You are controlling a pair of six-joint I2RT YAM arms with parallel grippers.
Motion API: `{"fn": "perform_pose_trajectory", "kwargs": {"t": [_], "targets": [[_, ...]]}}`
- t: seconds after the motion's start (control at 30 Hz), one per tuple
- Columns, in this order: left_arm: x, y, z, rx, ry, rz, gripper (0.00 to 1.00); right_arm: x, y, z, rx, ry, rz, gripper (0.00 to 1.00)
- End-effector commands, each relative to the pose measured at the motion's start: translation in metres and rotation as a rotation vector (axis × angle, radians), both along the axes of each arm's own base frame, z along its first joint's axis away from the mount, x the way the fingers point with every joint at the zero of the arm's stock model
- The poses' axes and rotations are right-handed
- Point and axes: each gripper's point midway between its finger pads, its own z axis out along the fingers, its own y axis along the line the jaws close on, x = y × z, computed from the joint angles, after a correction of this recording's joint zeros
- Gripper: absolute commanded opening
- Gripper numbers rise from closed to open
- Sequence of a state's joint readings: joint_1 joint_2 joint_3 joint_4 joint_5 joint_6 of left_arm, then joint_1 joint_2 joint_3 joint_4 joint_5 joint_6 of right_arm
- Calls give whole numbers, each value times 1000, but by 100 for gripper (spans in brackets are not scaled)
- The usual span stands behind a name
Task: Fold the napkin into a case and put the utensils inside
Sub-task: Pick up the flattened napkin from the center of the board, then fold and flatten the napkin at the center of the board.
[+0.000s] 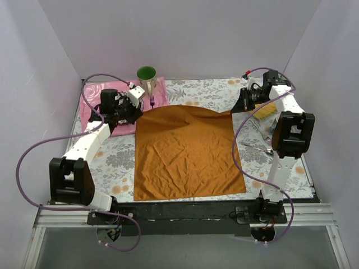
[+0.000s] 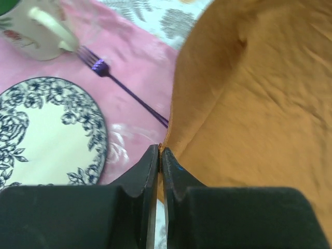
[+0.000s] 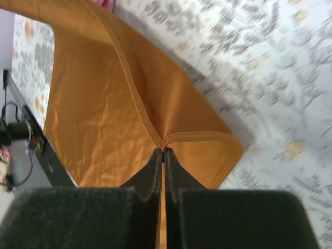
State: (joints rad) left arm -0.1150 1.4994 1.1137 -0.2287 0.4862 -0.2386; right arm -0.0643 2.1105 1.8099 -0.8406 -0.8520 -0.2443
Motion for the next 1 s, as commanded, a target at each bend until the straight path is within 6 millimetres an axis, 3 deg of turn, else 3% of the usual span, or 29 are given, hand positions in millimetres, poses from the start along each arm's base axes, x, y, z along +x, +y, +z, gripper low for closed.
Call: {"fn": "perform_pose_trajectory", "kwargs": {"t": [0.0, 0.07, 0.1, 0.17, 0.2, 0.23, 0.3, 0.33, 0.43, 0.63, 0.97], "targets": [[-85, -11, -7, 54, 49, -259, 0, -75, 6, 11, 16, 70, 117, 1], [-115, -12, -22, 82, 83, -348, 0, -98, 4, 13, -9, 40, 156, 1], [-139, -10, -24, 92, 118, -380, 0, -117, 1, 0, -35, 77, 172, 1], [-163, -7, -31, 134, 117, -455, 0, -137, -6, -1, -96, 28, 232, 1], [-188, -6, -43, 128, 191, -489, 0, -146, -14, -8, -153, 27, 255, 1], [-199, -3, -42, 169, 145, -543, 1, -166, -18, -17, -175, 65, 287, 1], [-229, 2, -58, 184, 212, -582, 2, -183, -27, -20, -238, 25, 327, 1], [-237, 4, -55, 198, 185, -590, 3, -201, -34, -33, -279, 58, 350, 1], [-258, 10, -71, 230, 201, -617, 4, -218, -46, -38, -373, -3, 400, 1], [-284, 15, -92, 257, 215, -672, 6, -242, -63, -60, -483, -47, 466, 1], [-288, 14, -97, 260, 227, -720, 9, -270, -60, -75, -491, -49, 578, 1]]}}
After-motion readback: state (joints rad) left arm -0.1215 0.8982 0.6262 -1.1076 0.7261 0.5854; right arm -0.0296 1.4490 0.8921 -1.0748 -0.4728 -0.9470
